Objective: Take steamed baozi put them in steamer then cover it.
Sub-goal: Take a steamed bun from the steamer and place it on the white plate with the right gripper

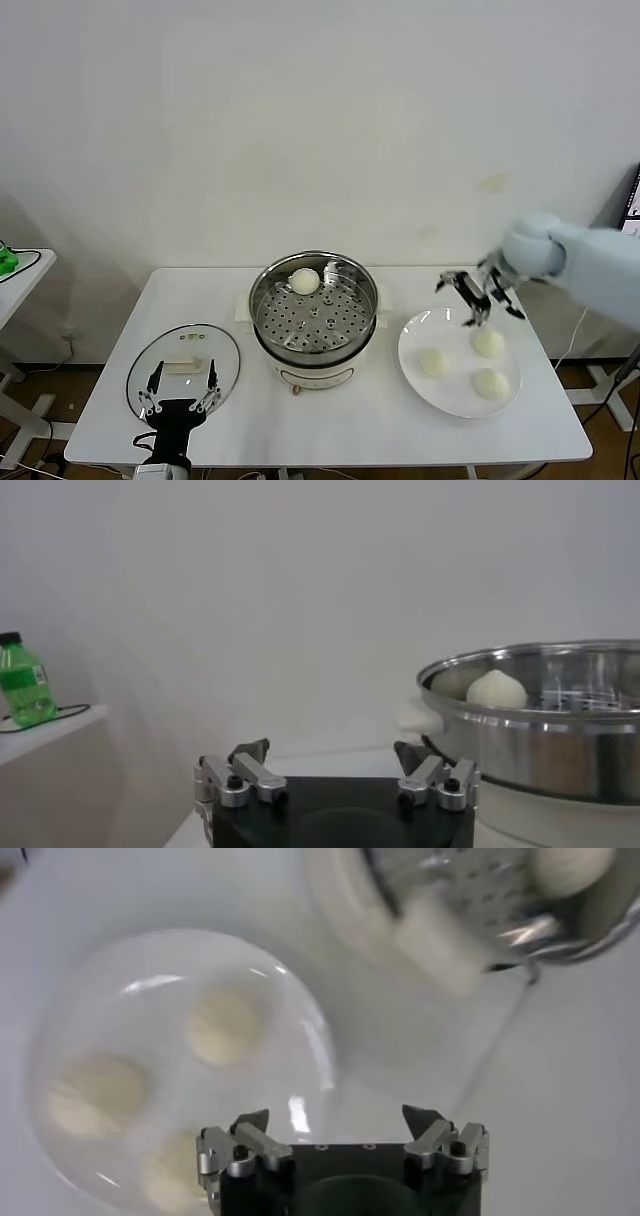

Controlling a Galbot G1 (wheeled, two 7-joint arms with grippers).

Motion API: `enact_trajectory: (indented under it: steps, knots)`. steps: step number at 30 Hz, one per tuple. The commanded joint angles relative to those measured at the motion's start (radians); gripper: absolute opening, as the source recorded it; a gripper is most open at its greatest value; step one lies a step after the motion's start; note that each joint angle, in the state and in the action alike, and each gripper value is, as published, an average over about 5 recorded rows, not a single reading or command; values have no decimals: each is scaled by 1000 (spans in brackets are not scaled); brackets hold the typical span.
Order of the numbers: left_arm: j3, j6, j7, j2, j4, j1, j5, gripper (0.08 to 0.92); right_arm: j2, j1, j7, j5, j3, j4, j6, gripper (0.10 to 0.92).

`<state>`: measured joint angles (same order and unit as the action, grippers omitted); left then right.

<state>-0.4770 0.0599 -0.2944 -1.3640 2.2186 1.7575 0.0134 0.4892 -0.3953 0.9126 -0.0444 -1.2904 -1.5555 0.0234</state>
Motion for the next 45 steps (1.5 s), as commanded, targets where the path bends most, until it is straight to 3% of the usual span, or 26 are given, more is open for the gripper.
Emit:
enact_trajectory:
  steps: [1,31,45]
  knots:
    - [4,-1,0,-3,0,-3,8,823,-125,226,-14,-28,140,-74,92,823]
    - [-11,-7,3,-20,-77,-45,5,823,184,251,-25,-5,138,182,114,823]
    - [-16,-7,2,-19,-82,-49,-8,823,221,262,-8,17,132,221,128,806]
